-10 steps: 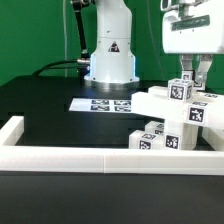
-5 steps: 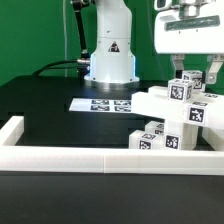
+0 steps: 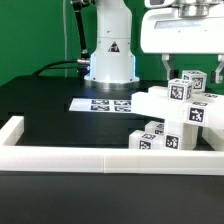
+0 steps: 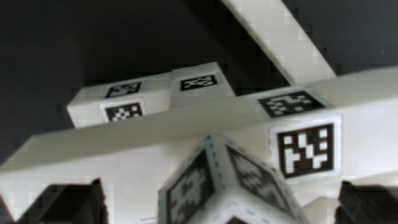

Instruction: Assemble chair

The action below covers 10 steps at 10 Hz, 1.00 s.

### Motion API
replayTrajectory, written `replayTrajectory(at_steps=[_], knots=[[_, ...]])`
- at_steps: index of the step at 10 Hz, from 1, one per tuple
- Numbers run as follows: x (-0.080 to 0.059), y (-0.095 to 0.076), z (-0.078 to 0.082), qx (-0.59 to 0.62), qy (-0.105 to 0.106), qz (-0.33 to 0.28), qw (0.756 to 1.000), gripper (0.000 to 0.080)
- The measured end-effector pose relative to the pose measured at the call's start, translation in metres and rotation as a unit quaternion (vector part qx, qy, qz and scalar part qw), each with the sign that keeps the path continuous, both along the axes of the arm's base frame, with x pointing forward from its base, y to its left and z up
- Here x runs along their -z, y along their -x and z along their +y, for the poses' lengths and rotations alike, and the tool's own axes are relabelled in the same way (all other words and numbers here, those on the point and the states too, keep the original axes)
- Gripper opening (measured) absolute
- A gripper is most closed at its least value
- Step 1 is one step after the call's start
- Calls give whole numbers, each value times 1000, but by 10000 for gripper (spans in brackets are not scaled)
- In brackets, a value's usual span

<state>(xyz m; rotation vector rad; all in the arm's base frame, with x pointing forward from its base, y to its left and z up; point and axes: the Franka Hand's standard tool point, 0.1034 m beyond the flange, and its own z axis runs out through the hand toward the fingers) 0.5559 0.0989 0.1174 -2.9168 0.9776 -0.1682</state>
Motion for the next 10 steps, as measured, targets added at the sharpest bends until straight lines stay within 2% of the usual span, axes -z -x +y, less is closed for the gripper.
replayTrajectory(at_steps=[4, 9, 10], knots=[[-1, -1, -3, -171, 32, -2, 985, 649], [-1, -2, -6, -320, 56, -2, 946, 649], [-1, -2, -6, -323, 56, -2, 945, 649]])
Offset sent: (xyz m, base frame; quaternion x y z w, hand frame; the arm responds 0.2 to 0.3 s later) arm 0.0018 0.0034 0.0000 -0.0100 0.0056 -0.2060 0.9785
